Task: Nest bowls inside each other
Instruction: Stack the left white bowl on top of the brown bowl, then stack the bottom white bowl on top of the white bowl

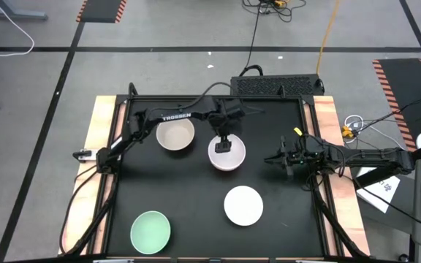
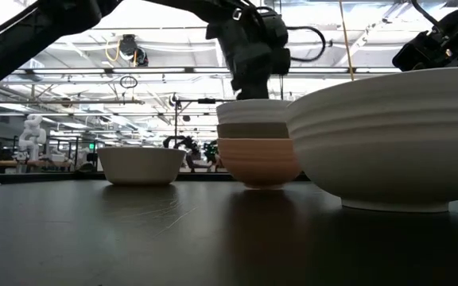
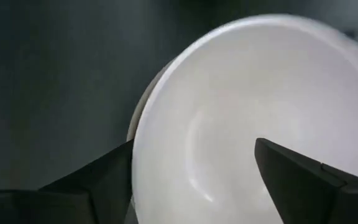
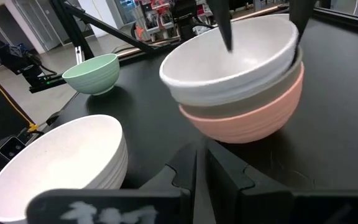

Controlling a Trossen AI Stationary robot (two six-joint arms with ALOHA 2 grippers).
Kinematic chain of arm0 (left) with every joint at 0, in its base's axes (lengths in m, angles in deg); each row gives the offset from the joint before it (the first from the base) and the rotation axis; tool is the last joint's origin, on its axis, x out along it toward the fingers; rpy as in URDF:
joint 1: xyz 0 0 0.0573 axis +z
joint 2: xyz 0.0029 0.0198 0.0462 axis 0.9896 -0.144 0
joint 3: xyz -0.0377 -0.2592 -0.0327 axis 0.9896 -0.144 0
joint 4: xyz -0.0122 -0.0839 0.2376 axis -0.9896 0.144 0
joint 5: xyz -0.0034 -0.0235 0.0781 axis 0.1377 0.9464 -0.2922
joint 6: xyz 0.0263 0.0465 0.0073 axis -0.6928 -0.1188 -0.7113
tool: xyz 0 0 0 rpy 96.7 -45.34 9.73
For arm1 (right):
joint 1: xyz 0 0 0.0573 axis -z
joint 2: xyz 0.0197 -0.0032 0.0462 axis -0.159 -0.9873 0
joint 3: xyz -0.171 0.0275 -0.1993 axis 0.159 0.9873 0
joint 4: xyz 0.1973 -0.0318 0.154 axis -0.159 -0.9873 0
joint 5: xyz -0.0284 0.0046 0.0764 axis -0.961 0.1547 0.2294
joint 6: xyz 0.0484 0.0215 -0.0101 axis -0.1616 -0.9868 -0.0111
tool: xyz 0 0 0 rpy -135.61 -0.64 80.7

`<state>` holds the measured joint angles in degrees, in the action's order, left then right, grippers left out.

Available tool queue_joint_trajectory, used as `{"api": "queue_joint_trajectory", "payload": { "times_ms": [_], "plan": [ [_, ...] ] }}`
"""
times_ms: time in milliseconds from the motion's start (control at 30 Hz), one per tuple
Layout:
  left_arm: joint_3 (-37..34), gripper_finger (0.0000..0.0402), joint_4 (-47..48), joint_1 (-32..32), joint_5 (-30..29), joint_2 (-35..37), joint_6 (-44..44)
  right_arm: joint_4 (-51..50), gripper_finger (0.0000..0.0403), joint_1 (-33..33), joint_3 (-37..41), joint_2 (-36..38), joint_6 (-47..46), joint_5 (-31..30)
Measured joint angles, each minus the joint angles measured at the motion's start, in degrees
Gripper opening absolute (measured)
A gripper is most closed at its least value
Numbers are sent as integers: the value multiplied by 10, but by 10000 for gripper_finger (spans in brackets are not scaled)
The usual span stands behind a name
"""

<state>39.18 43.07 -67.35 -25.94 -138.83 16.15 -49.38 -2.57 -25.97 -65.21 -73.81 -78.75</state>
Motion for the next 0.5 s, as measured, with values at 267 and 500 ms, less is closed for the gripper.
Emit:
{"api": "queue_joint_trajectory", "payload": {
  "times_ms": [267, 500],
  "plan": [
    [1, 331, -15, 48, 54, 7, 8, 0, 26, 0, 0, 0, 0, 0],
    [1, 331, -6, 56, 58, 13, -3, 0, 26, 0, 0, 0, 2, 0]
  ]
}}
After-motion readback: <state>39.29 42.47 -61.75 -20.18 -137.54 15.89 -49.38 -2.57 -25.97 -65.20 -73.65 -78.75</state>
